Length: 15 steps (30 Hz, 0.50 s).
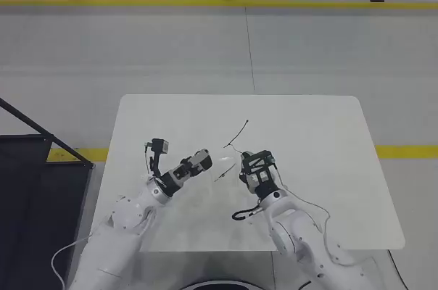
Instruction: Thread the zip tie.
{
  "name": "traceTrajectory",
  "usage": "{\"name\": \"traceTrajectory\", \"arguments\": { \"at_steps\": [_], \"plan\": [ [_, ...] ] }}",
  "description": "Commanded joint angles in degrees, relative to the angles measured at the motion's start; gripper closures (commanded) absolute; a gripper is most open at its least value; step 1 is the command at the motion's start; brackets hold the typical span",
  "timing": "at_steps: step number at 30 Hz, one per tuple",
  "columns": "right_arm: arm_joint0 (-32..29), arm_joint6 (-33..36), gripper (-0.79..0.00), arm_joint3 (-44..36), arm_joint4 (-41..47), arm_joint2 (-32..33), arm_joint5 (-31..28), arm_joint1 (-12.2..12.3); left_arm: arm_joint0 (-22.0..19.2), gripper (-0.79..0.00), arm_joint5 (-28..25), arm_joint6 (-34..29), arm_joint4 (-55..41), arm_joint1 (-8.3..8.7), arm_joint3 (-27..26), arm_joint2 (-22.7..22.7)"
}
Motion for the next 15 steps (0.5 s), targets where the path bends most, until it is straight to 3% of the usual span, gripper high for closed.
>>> {"name": "traceTrajectory", "arguments": {
  "at_steps": [1, 11, 15],
  "plan": [
    [-0.1, 0.5, 0.000, 0.0, -1.4, -0.2, 0.7, -0.2, -0.2, -0.785, 0.9, -2.2, -1.5, 0.12, 0.3, -0.3],
    [-0.6, -0.7, 0.000, 0.1, -2.5, 0.1, 0.3, -0.2, 0.1, -0.785, 1.5, -0.8, -1.8, 0.03, -0.4, -0.1],
    [-1.7, -2.6, 0.000, -0.2, -5.0, 0.3, 0.0, -0.4, -0.3, -0.785, 2.7, -1.8, -6.1, -0.20, -0.4, 0.8]
  ]
}}
